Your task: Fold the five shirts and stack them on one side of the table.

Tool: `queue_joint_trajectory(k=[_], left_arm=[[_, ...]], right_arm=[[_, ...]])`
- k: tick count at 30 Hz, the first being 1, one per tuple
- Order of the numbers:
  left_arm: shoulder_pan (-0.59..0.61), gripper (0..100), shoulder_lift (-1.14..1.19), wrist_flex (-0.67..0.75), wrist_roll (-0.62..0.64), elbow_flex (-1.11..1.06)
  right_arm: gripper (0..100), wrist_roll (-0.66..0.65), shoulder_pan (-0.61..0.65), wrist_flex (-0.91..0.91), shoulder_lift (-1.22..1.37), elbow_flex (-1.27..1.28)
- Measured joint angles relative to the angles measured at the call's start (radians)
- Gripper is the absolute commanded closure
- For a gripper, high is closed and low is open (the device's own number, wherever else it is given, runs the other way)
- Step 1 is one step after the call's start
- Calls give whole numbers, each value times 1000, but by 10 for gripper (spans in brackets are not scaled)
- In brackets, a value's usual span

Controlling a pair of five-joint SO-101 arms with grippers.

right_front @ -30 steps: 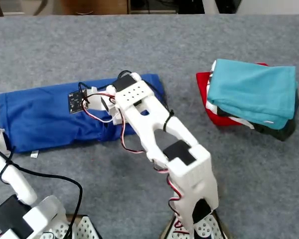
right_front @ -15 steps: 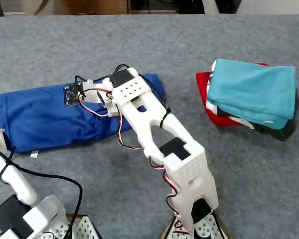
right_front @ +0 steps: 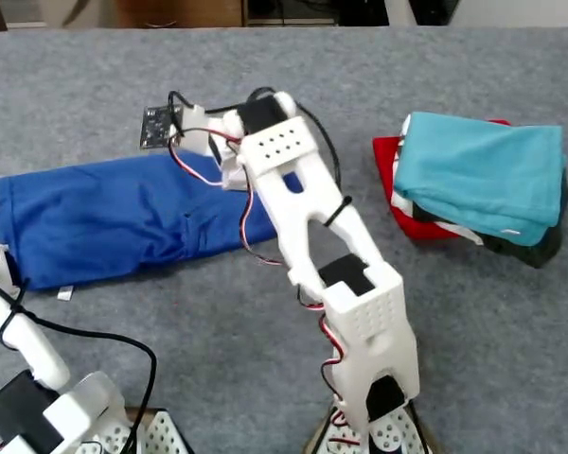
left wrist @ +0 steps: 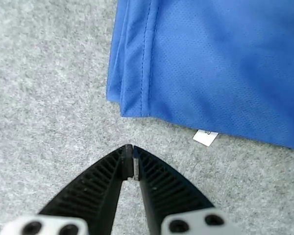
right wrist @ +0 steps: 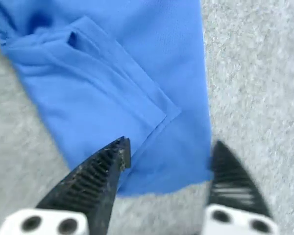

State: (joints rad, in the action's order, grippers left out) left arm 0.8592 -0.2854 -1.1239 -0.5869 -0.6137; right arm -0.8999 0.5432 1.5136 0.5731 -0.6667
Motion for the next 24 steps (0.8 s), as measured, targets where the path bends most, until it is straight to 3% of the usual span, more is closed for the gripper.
queue_joint_trajectory(k=[2,7,12,19,24], left_arm=[[0,981,0,0,0,0],[5,981,0,0,2,9],[40,981,0,-57,2,89],[72,979,0,-66,2,164],[74,979,0,-75,2,167]], right_arm=[[966,0,0,86,0,-63],[997,21,-26,239,0,-101],[998,242,-106,253,-34,-64],[998,339,-110,235,-307,328],[997,344,-110,68,-577,744]])
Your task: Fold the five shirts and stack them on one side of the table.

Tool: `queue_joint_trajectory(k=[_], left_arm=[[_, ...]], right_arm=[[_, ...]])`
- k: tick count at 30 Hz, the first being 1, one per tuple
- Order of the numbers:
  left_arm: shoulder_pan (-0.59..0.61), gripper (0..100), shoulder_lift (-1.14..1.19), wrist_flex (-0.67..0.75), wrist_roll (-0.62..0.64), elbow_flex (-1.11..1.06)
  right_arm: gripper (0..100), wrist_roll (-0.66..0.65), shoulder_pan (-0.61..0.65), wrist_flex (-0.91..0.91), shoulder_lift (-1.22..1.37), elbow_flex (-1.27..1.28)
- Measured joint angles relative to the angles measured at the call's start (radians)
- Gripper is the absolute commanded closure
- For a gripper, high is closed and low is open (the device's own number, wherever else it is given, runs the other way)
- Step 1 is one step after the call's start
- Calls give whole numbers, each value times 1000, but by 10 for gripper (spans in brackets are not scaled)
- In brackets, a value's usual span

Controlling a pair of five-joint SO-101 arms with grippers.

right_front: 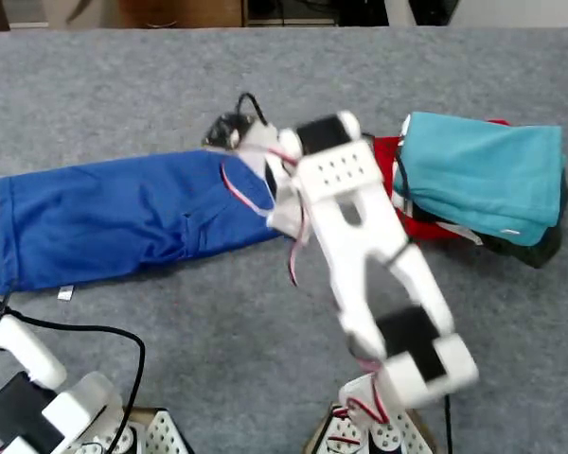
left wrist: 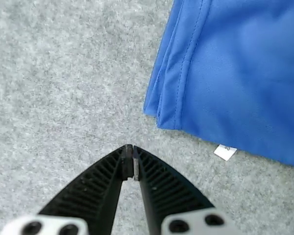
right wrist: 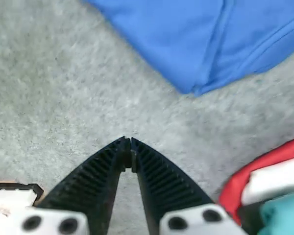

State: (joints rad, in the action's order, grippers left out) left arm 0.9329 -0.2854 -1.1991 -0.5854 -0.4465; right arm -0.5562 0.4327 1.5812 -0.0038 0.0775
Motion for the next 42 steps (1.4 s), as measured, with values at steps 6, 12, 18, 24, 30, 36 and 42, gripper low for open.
queue_joint_trajectory(k=[6,12,18,24,30,36,42], left_arm=[[-127,980,0,-107,44,18],[-258,980,0,-107,153,21],[-239,980,72,49,89,-15],[-163,980,242,275,-26,-29],[-109,980,344,356,-107,-29],[-91,980,381,410,-178,-29],[-91,980,382,488,-222,-29]], right_arm=[[997,40,0,-264,-230,381],[997,172,0,-245,-215,373],[997,109,-2,-141,-193,318],[997,81,0,-173,-183,241],[996,81,0,-328,-181,236],[996,81,-2,-374,-181,236],[996,81,-74,-376,-181,236]])
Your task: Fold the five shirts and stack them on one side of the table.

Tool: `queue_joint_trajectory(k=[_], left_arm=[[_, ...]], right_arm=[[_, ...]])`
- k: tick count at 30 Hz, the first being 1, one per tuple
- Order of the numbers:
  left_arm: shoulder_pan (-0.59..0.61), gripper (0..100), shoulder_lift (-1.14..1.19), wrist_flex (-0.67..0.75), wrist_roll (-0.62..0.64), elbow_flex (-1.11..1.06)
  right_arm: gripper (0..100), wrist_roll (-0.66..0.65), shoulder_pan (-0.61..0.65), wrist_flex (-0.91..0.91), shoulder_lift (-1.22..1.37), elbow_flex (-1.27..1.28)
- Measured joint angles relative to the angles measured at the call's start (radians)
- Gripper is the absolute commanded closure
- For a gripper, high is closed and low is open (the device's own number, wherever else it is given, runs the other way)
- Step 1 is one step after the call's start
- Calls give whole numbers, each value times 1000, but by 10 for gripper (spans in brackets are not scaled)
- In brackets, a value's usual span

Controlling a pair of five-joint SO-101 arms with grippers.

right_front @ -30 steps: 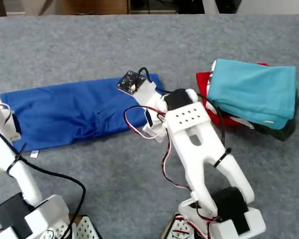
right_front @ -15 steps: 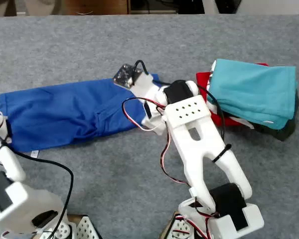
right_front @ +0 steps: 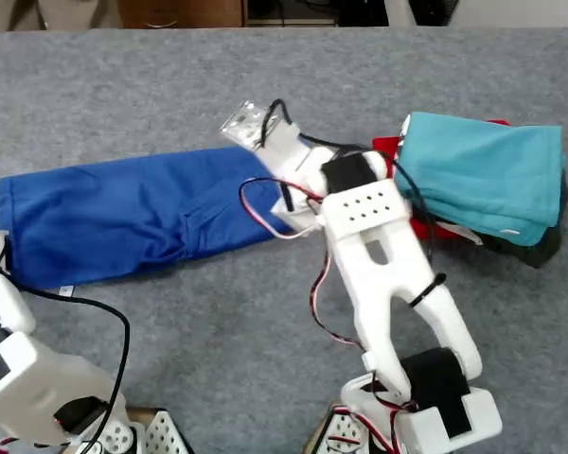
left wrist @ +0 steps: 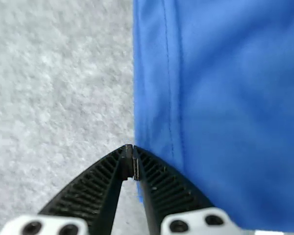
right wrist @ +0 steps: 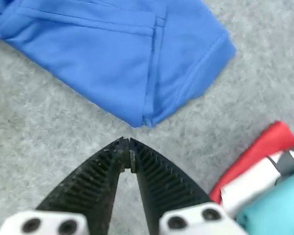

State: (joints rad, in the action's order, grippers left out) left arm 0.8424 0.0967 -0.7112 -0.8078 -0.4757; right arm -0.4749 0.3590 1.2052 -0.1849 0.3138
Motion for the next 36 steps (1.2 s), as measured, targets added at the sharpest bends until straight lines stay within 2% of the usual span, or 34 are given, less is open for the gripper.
queue_joint_trajectory(k=[6,11,14,19,21,24,32,36], left_arm=[[2,981,0,-18,-5,5],[2,981,-68,-272,-5,54],[-11,981,-140,-410,40,60],[-38,981,-198,-491,101,60],[-49,981,-198,-486,109,57],[-51,981,-201,-405,112,8],[-51,981,-201,-123,112,-176],[-51,981,-201,-52,72,-221]], right_arm=[[996,0,-75,0,0,0],[996,0,-74,-60,0,0],[996,0,-74,-107,44,-21],[996,91,-75,-133,230,-149],[996,150,-75,-133,331,-235],[996,196,-74,-77,486,-379],[996,210,-31,92,783,-804],[996,210,-34,107,907,-964]])
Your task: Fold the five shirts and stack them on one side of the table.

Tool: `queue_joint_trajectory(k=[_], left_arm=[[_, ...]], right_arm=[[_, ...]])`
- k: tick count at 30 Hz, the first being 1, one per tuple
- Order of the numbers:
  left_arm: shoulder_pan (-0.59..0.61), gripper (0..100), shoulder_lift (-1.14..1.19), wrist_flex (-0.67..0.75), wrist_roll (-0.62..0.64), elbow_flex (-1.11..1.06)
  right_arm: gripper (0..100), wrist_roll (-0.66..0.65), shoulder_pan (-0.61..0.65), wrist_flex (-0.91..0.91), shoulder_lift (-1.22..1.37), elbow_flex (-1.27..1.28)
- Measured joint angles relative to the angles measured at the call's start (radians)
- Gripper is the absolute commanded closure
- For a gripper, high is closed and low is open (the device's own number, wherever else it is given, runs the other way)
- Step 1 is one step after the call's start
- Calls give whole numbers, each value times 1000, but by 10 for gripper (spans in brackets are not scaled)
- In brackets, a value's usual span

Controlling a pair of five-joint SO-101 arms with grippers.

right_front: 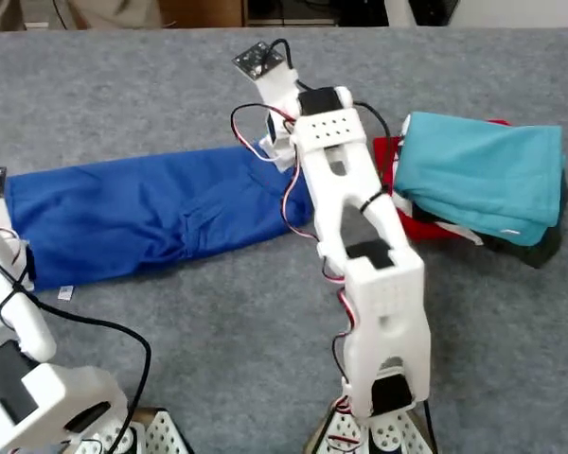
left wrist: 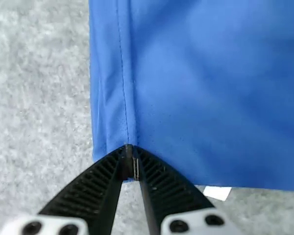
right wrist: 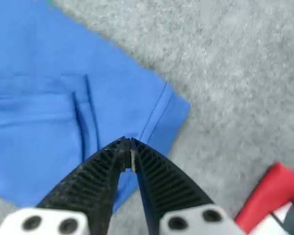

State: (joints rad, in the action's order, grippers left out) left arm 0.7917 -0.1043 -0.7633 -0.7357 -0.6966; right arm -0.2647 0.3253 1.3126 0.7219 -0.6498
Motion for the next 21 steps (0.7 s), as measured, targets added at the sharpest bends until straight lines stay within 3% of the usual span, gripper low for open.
queue_joint_trajectory(k=[9,21], left_arm=[[37,981,41,17,-37,28],[132,981,273,-21,-57,275]], right_arm=[[996,3,0,3,245,-226],[996,6,-31,15,354,-344]])
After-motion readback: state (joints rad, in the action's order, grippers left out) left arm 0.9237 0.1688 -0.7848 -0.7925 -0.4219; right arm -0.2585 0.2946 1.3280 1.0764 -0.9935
